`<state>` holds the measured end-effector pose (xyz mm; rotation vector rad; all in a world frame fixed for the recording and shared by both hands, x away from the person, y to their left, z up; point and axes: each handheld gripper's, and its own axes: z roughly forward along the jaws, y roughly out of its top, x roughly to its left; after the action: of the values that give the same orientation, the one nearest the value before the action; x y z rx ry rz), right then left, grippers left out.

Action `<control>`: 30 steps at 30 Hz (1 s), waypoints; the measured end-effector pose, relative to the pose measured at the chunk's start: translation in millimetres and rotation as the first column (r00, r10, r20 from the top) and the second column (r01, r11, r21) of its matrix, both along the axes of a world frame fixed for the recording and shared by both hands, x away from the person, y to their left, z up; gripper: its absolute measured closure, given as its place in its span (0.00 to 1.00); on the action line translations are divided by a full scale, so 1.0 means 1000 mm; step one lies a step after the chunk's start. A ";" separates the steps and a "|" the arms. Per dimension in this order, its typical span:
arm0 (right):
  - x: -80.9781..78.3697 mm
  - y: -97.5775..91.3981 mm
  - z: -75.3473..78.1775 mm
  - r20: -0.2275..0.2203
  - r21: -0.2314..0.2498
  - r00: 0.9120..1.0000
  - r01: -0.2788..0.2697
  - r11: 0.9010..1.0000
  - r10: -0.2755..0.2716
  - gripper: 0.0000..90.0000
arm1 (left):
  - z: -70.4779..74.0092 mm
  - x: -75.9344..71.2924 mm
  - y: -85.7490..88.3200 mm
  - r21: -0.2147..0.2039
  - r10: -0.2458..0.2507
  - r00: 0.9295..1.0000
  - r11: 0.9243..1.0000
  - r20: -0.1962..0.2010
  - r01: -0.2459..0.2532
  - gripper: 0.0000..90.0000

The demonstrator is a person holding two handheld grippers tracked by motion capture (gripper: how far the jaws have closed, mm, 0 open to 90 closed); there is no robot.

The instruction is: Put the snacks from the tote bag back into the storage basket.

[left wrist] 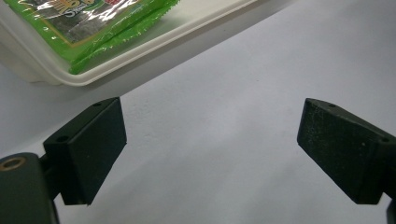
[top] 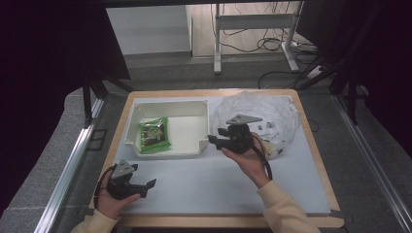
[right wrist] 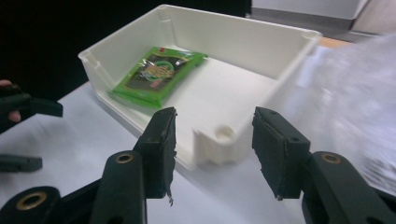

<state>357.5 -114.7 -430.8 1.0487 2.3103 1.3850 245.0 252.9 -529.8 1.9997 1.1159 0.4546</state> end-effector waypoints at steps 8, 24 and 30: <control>-0.022 -0.041 -0.021 -0.012 -0.018 0.998 0.067 0.998 -0.067 0.56 | -0.001 0.000 -0.001 0.007 0.008 1.000 1.000 -0.006 -0.008 0.09; -0.032 -0.056 -0.053 -0.057 -0.032 0.995 0.080 0.996 -0.082 0.56 | -0.001 -0.001 0.001 0.003 0.000 1.000 1.000 -0.003 0.000 0.09; -0.030 -0.053 -0.055 -0.064 -0.037 0.995 0.074 0.997 -0.077 0.55 | -0.002 0.000 0.001 0.006 -0.006 1.000 1.000 -0.006 0.006 0.09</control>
<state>327.3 -168.0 -486.2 1.1753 2.3060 1.2966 244.6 253.4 -531.5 2.0099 1.1130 0.4495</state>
